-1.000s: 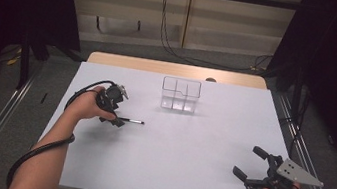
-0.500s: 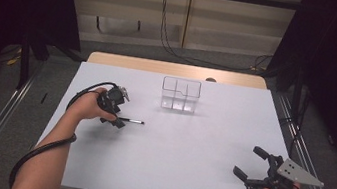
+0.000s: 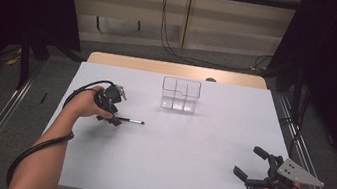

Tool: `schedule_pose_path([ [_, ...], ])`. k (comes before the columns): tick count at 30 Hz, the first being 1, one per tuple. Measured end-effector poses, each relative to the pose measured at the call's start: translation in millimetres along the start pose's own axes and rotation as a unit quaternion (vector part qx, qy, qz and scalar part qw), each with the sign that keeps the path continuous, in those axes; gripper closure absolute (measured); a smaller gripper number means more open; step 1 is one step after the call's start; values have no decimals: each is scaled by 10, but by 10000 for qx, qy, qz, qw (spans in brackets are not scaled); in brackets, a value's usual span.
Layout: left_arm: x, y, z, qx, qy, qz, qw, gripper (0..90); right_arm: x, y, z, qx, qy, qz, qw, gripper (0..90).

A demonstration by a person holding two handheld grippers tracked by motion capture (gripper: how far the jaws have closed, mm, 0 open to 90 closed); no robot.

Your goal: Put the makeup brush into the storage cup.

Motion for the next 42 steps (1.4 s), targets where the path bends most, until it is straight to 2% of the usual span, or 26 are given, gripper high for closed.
schedule_pose_path([
  [4, -3, 47, -17, 24, 42, 1, 10000, 447, 3, 0, 0, 0, 0, 4, 10000, 0],
  [9, 12, 52, -9, 14, -6, -5, 10000, 496, -1, 3, -4, 11, 0, 15, 10000, 0],
  [10, 15, 57, -4, 41, -6, -24, 10000, 549, -2, 2, -4, 7, 1, 17, 10000, 0],
  [14, -4, 48, -13, 132, -7, -43, 9999, 591, -4, 4, 1, 12, 8, 8, 10000, 0],
  [15, -15, 53, -5, 235, 56, -95, 9997, 612, -5, 6, 3, 16, 12, 1, 10000, 0],
  [17, -32, 36, -17, 287, 21, -27, 9996, 636, -8, 7, 3, 15, 15, 1, 10000, 0],
  [19, -37, 41, -6, 470, 84, -154, 9987, 654, -8, 9, 6, 19, 16, -3, 10000, 0],
  [20, -52, 36, -11, 517, 129, -152, 9985, 716, -6, 9, 9, 21, 12, 0, 10000, 0],
  [23, -55, 24, -19, 467, 111, -30, 9988, 753, -5, 9, 10, 23, 9, 22, 10000, 0],
  [26, -70, 25, -14, 526, 163, -12, 9985, 808, -6, 14, 9, 32, 9, 23, 10000, 0],
  [28, -67, 27, -16, 548, 132, -38, 9984, 817, -8, 14, 4, 32, 9, 20, 10000, 0],
  [33, -82, 15, -30, 483, 109, 118, 9987, 816, -9, 17, -2, 39, 16, 20, 10000, 0],
  [35, -79, 24, -23, 600, 45, 42, 9982, 834, -9, 17, -2, 41, 16, 23, 10000, 0],
  [36, -87, 16, -26, 612, 1, 125, 9980, 839, -9, 18, -3, 45, 18, 25, 10000, 0],
  [38, -92, 15, -18, 701, -48, 65, 9975, 841, -10, 16, -2, 40, 18, 21, 10000, 0],
  [42, -89, 21, -9, 664, -109, 170, 9976, 842, -20, 15, 1, 29, 22, 11, 10000, 0],
])
Point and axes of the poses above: each handheld gripper's, and its own axes: z roughly backward along the jaws, y roughly out of its underside, x roughly to its left, the point moved 10 cm from there along -z, roughly forward along the jaws, and after that the axes turned 5 degrees about -z, right-handed, at the moved point
